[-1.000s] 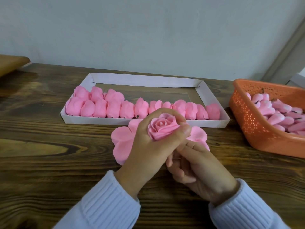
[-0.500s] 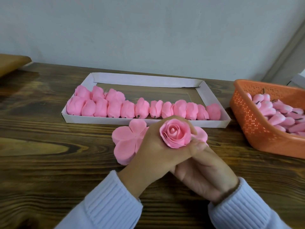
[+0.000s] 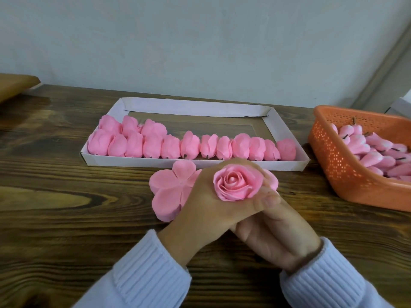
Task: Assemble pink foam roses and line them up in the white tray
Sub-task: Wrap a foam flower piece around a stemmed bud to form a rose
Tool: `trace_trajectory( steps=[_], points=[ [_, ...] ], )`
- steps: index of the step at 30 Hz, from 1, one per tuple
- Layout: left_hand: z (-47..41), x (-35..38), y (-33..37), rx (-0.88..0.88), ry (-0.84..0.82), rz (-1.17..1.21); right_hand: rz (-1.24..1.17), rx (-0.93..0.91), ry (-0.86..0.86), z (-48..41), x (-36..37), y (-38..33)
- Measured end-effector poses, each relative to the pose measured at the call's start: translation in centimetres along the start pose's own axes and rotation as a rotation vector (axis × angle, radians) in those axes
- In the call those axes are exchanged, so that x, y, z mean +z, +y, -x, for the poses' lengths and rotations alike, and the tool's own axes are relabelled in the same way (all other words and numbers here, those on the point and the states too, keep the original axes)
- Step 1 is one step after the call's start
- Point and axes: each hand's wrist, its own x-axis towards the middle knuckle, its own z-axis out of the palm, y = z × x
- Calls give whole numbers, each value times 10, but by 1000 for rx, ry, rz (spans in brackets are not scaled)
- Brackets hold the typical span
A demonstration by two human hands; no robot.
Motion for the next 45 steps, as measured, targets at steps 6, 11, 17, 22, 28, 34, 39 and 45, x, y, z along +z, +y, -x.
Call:
trace_trajectory(
  steps=[6,11,17,22,28,34,39,45],
  points=[
    [-2,-2,1,18,108,56,391,-115,225,4,-1,-11],
    [-4,-2,-5,6,163,-73,955,-732,418,8,-3,-14],
    [-4,2,-6,-43,104,-61,1454,-971,244,12,-1,-17],
    [-4,2,-7,-52,112,-54,1498,-920,329,11,-2,-17],
    [-4,1,-7,-60,95,-74,1517,-879,303,10,-4,-20],
    [-5,1,-8,-85,100,-80,1498,-853,303,9,-5,-20],
    [-5,0,-10,-89,95,-111,1483,-829,301,9,-5,-21],
    [-5,-1,-11,-100,56,-79,1452,-792,219,10,-4,-21]
  ],
)
